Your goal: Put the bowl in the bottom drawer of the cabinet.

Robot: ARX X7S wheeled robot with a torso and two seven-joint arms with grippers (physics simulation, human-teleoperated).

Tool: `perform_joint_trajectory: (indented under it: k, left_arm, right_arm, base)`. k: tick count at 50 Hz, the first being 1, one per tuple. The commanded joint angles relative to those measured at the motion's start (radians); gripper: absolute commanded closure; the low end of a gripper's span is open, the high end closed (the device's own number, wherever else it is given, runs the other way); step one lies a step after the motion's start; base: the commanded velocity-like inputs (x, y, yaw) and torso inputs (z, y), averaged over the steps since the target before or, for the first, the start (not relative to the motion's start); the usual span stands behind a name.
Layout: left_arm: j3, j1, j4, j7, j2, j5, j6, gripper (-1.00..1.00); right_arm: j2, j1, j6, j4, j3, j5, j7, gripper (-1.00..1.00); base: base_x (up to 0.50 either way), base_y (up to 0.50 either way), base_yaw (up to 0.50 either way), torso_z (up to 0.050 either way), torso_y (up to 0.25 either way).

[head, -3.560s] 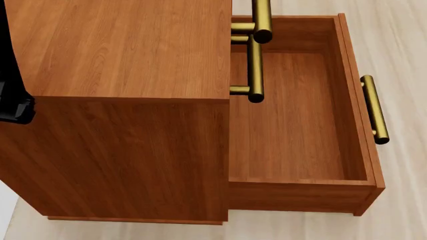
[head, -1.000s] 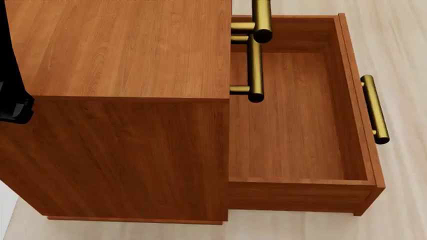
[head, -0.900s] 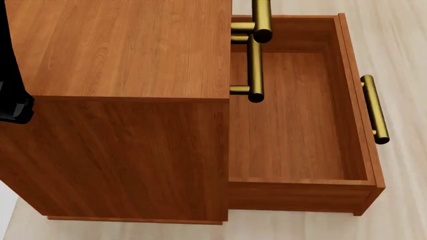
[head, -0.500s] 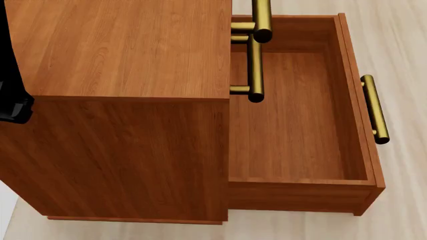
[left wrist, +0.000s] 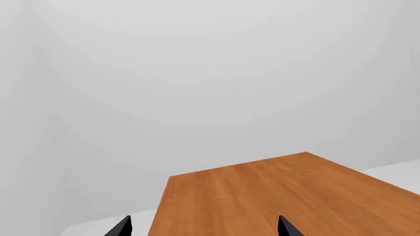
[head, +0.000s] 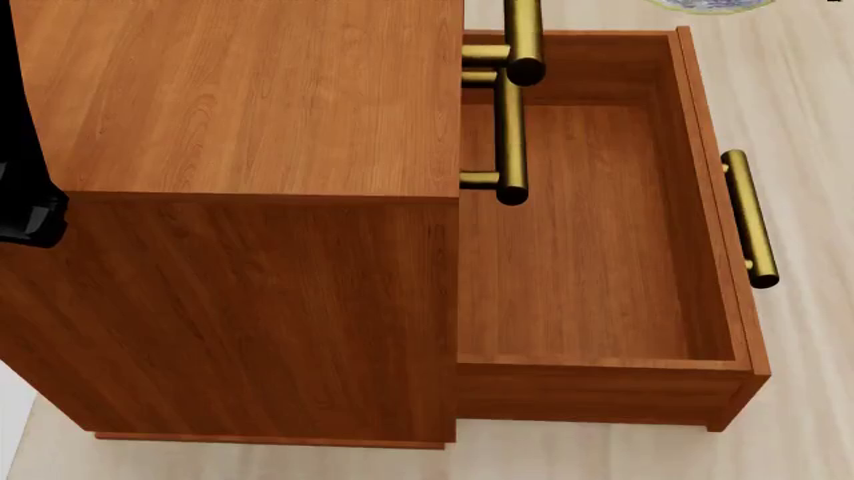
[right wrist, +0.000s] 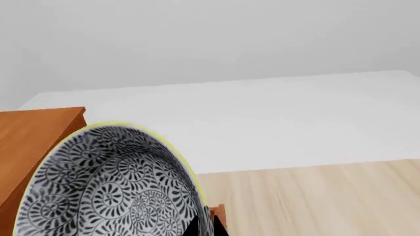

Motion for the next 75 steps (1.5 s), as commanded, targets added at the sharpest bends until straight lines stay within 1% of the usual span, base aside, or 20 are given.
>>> perform_joint_trajectory:
  k: [1,14,51,75]
  left_arm:
    - [-0.010,-0.009,-0.017,0.046,0.013,0.016,-0.008,-1.00]
    - [-0.010,-0.005,-0.019,0.048,0.010,0.017,0.000,-1.00]
    - [-0.005,0.001,-0.015,0.043,0.004,0.014,0.009,-1.00]
    - [-0.006,-0.002,-0.013,0.037,-0.003,0.006,0.012,-1.00]
  right_arm:
    - [-0.037,0.027,0.021,0.007,-0.040,-0.027,-0.031,1.00]
    - [-0.053,0.030,0.029,0.013,-0.070,-0.042,-0.050,1.00]
    - [0.005,-0.028,0.039,-0.017,-0.068,-0.028,-0.002,1.00]
    - [0.005,-0.049,0.079,0.000,-0.120,-0.038,-0.001,1.00]
  base:
    - [0.02,-0.01,-0.01,0.000,0.000]
    - [0.00,0.00,0.00,0.000,-0.002]
    - [0.00,0.00,-0.01,0.000,-0.002]
    - [0.00,0.00,0.00,0.000,-0.002]
